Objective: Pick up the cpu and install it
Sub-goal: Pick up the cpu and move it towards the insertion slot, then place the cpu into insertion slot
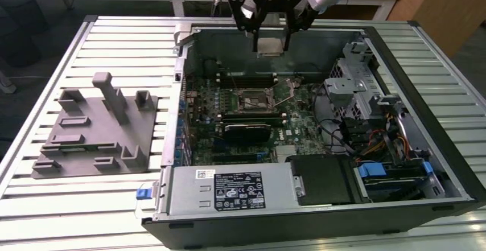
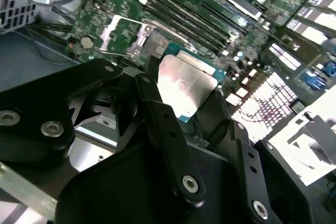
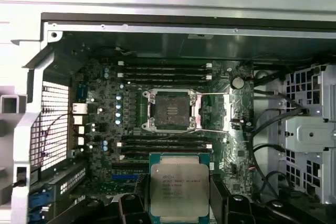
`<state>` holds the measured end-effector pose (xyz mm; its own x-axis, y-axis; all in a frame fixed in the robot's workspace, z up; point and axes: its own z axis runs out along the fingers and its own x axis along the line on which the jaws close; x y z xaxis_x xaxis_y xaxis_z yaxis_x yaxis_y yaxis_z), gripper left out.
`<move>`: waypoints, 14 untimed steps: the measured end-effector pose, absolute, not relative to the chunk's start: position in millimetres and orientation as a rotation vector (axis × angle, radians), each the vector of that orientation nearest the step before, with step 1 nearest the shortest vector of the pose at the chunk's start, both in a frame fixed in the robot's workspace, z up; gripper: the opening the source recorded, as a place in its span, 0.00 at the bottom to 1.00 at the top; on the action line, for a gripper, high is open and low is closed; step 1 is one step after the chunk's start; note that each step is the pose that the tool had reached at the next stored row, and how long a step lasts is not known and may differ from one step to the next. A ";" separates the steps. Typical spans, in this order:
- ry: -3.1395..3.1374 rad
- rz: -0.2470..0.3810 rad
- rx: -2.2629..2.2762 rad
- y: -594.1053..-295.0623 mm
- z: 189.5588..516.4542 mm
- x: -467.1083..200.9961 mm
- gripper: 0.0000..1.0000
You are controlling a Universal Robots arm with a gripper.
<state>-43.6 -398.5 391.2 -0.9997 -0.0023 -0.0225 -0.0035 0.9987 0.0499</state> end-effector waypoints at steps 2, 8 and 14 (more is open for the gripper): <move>3.118 0.078 -0.004 -397.5 391.1 -36.3 0.54; 3.118 0.078 -0.005 -393.6 390.6 -17.4 0.54; 3.116 0.073 0.011 -393.6 389.1 -17.1 0.54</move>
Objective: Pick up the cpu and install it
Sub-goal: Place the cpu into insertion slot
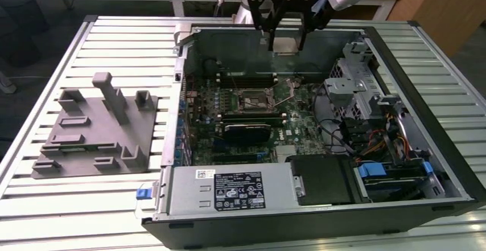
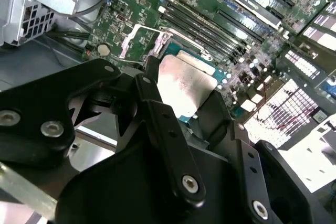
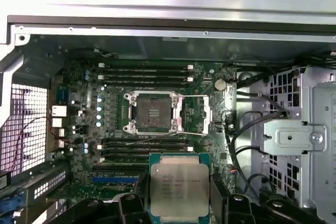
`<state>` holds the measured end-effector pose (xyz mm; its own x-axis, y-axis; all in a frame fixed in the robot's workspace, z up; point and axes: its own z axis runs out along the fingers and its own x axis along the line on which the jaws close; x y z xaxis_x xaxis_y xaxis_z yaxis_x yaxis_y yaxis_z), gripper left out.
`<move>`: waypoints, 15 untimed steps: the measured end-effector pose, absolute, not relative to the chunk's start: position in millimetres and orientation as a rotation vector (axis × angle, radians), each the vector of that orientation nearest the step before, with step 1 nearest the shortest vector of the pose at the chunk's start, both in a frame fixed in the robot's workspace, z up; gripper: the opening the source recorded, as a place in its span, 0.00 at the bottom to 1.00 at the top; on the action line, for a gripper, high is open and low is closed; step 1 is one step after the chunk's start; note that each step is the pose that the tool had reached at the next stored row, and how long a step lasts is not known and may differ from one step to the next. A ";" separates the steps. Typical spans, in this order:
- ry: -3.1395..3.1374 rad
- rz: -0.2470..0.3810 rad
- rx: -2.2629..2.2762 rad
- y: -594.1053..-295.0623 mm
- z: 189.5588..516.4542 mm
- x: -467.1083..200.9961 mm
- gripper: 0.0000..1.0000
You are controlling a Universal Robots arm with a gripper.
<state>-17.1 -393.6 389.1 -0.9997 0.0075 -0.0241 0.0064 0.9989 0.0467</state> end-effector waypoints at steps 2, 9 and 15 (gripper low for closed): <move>3.115 0.072 0.066 -393.5 388.9 -17.1 0.54; 3.104 0.070 0.238 -393.5 388.2 -19.0 0.54; 3.097 0.069 0.307 -393.0 387.6 -28.7 0.54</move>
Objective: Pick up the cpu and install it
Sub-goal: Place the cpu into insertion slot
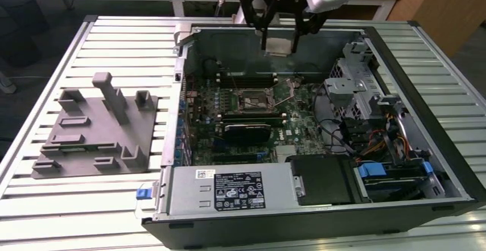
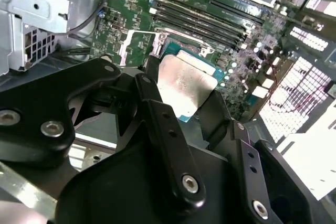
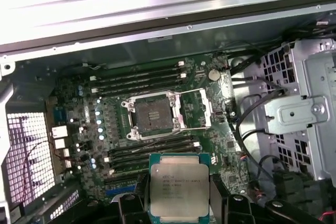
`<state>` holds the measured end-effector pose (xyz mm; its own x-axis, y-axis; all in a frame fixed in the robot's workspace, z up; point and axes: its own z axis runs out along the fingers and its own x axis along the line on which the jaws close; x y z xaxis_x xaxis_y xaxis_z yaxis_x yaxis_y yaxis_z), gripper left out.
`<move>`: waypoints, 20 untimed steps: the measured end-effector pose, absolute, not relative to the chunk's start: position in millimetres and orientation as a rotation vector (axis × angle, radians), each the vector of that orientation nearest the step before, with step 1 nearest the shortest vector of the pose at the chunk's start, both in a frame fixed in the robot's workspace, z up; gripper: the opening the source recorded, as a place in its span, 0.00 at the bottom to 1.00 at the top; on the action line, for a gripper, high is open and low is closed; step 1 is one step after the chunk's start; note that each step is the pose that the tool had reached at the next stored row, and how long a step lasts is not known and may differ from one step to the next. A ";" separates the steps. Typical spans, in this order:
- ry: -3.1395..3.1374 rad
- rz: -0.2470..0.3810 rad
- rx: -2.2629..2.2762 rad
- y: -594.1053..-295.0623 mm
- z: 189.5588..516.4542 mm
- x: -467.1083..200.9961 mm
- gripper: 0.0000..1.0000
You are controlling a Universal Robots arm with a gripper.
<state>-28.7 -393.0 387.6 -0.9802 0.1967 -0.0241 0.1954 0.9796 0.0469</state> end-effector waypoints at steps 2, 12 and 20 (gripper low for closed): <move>3.092 0.068 0.351 -393.0 387.3 -28.9 0.54; 3.044 0.064 0.628 -393.0 386.3 -28.9 0.54; 2.993 0.060 0.828 -392.9 385.5 -28.9 0.54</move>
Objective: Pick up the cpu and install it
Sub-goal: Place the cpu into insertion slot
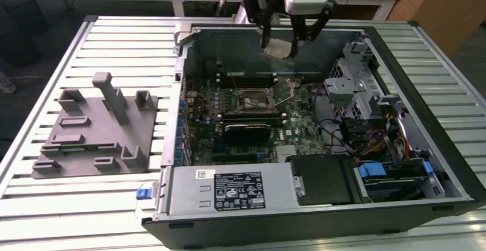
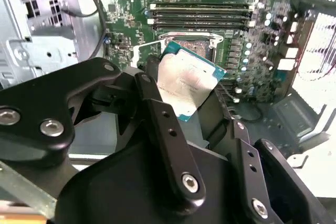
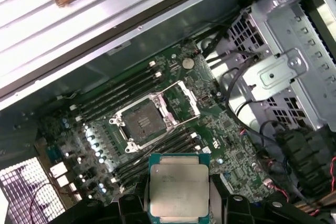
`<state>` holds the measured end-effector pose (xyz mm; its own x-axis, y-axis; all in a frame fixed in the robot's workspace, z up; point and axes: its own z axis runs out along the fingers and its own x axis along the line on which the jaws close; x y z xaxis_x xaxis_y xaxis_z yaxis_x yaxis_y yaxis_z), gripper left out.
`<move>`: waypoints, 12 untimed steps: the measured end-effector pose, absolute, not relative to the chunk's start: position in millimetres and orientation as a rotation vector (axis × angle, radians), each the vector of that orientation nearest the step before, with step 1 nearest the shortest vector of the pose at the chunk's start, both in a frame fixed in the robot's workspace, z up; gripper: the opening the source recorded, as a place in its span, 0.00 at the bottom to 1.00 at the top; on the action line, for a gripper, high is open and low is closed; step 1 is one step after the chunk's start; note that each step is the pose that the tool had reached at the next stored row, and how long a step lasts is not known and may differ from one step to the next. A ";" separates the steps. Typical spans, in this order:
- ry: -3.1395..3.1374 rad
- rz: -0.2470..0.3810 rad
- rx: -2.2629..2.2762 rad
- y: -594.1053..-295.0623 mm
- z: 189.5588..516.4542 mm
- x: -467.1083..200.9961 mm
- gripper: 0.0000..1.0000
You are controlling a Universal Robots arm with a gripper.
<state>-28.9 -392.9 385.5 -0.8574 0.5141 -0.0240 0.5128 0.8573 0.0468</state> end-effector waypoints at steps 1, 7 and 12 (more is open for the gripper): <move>2.986 0.060 0.853 -392.9 385.4 -28.9 0.54; 2.942 0.057 0.987 -392.8 384.9 -28.9 0.54; 2.905 0.055 1.089 -392.6 384.4 -28.9 0.54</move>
